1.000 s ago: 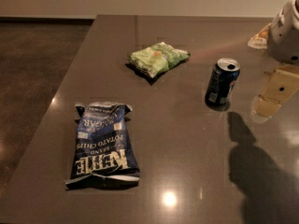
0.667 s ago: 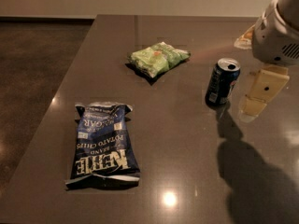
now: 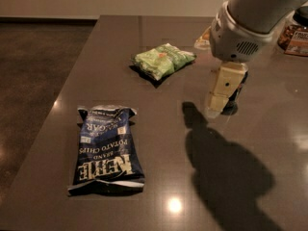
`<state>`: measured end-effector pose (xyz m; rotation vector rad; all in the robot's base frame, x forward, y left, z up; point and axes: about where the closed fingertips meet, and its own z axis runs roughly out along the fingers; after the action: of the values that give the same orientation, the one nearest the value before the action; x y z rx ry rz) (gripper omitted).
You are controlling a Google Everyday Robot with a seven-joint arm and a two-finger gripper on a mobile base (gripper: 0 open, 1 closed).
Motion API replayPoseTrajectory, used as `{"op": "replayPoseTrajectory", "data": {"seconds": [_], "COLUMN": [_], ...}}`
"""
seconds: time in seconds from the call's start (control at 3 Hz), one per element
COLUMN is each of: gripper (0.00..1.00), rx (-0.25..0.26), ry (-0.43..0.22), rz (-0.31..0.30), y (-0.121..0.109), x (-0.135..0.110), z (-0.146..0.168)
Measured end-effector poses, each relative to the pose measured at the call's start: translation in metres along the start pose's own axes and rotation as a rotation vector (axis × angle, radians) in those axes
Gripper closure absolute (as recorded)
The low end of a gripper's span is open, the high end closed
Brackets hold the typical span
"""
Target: Pick blue chip bag
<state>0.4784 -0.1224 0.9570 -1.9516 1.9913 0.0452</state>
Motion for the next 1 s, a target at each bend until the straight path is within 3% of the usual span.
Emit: {"op": "replayPoseTrajectory", "data": {"seconds": [0.33,0.67,1.0], "gripper": [0.0,0.0,0.0], "rx": [-0.062,-0.123,-0.232], "ry": [-0.071,-0.096,-0.111], "rz": [-0.172,-0.297,-0.478], "y": [-0.008,0.001,0.034], "x": [-0.059,-0.09,-0.12], "z": [0.024,0.048,0.088]}}
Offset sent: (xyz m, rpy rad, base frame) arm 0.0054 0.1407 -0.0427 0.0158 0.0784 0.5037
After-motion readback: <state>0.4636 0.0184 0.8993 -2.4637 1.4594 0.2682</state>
